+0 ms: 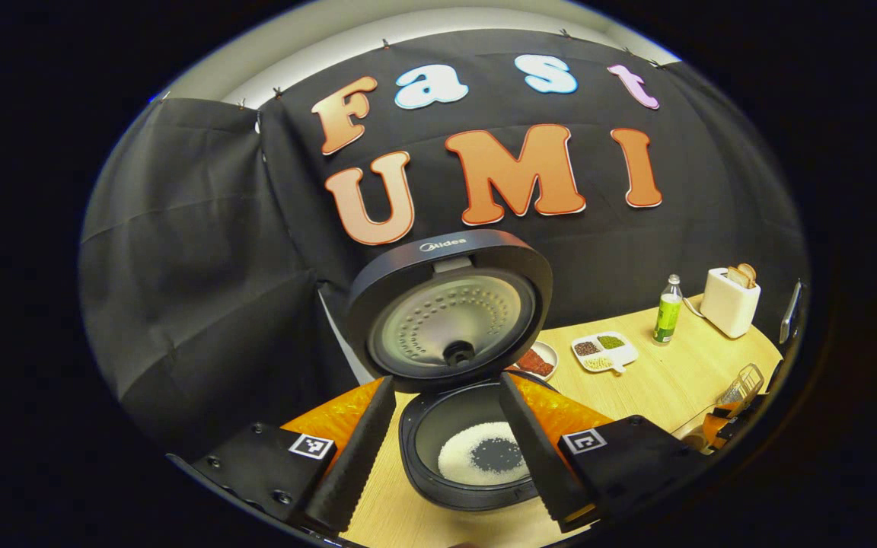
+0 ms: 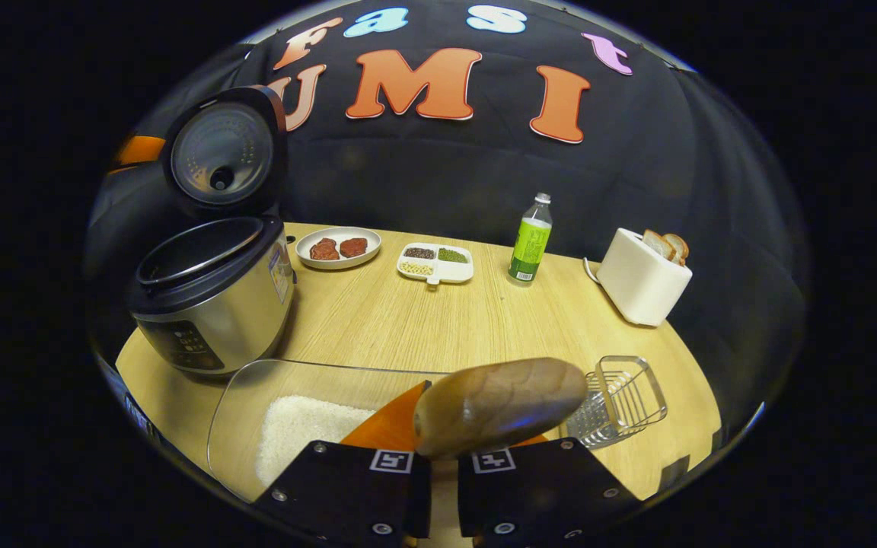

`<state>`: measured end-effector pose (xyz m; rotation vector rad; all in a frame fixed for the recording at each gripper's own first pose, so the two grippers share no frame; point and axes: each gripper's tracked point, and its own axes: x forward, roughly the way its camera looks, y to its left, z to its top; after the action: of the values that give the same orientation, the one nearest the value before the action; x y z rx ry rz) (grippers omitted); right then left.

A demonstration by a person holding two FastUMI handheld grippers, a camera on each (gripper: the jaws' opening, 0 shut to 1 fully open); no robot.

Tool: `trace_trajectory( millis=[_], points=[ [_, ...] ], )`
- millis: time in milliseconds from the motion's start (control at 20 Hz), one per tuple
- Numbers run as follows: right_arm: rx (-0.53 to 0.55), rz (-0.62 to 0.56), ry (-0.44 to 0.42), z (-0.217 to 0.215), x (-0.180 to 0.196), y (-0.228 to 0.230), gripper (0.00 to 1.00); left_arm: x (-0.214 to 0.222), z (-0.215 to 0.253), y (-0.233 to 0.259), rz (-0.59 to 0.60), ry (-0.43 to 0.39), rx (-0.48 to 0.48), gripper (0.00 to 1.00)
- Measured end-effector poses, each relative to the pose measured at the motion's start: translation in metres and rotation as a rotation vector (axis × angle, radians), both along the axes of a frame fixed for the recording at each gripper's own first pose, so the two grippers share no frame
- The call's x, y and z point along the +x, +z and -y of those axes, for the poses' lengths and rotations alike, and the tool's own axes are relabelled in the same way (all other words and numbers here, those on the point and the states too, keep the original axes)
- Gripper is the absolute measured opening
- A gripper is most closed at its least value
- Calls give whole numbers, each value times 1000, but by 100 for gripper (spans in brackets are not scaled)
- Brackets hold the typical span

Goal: Close the left gripper, press the button to open the rice cooker; take a wooden spoon from the chopstick holder with the right hand, scoop a spoonful of rice and pour it into the rice cooker, then put the wooden spoon back into the chopstick holder.

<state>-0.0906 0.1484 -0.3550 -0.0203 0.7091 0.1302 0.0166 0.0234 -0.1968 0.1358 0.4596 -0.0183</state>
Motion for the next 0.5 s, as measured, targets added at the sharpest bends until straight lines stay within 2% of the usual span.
trace_trajectory(
  millis=[50,100,150,250,300,350,500],
  points=[
    [6,9,-28,0,1,0,10,0,5,-1,-5,-17,-2,94],
    [14,8,-54,0,-2,0,10,1,9,-1,-4,-30,-3,85],
    [27,15,-76,0,-2,0,10,2,10,-1,-1,-42,-4,94],
    [62,7,-104,-2,-5,-1,10,1,13,-2,-2,-57,-5,94],
    [117,-6,-117,-8,-9,-2,10,0,13,-3,-3,-60,-6,94],
    [165,-8,-131,-14,-7,0,10,-2,12,-4,-4,-61,-5,85],
    [270,-65,-132,-31,-11,-1,10,-7,5,-8,-15,-50,-4,85]
  ],
)
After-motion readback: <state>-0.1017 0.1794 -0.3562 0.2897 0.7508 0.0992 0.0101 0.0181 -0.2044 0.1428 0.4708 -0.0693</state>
